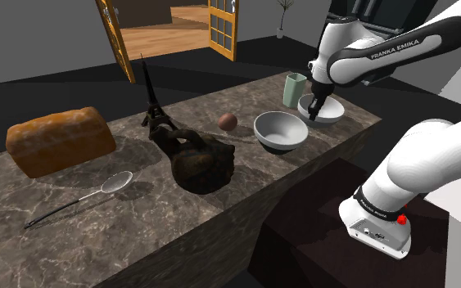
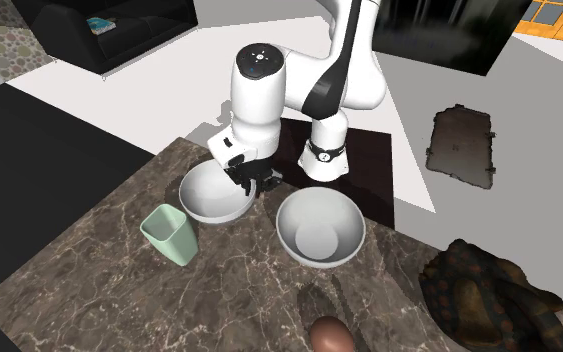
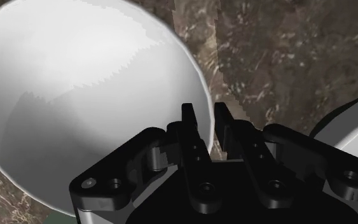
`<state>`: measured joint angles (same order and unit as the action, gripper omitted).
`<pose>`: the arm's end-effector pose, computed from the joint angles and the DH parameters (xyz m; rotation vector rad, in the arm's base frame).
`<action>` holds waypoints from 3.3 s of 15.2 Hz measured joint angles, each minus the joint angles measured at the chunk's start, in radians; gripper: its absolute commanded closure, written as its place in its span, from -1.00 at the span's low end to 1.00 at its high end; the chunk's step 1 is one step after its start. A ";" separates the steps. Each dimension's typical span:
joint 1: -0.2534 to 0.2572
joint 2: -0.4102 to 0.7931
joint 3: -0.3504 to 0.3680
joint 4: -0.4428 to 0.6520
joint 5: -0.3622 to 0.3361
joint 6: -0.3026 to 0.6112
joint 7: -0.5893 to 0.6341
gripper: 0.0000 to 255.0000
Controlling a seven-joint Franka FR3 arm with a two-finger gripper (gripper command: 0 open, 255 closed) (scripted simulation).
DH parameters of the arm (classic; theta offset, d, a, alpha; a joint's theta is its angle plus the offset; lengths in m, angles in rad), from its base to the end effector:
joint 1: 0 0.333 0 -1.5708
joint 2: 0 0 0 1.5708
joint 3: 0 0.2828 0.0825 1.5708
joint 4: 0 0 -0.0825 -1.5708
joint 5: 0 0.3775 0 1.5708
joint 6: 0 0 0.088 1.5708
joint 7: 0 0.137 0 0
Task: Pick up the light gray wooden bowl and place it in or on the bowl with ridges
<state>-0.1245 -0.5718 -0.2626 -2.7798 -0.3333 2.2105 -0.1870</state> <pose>0.3319 -0.1374 0.3148 3.0193 0.0621 -0.0485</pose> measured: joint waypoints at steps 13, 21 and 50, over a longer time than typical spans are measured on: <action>0.007 -0.062 0.018 0.069 0.024 -0.131 -0.017 1.00; 0.014 -0.101 0.035 0.155 0.046 -0.254 -0.033 1.00; 0.149 -0.081 0.342 0.438 0.261 -0.562 0.239 1.00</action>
<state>0.0250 -0.6530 0.0789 -2.3414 -0.0720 1.6489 0.0520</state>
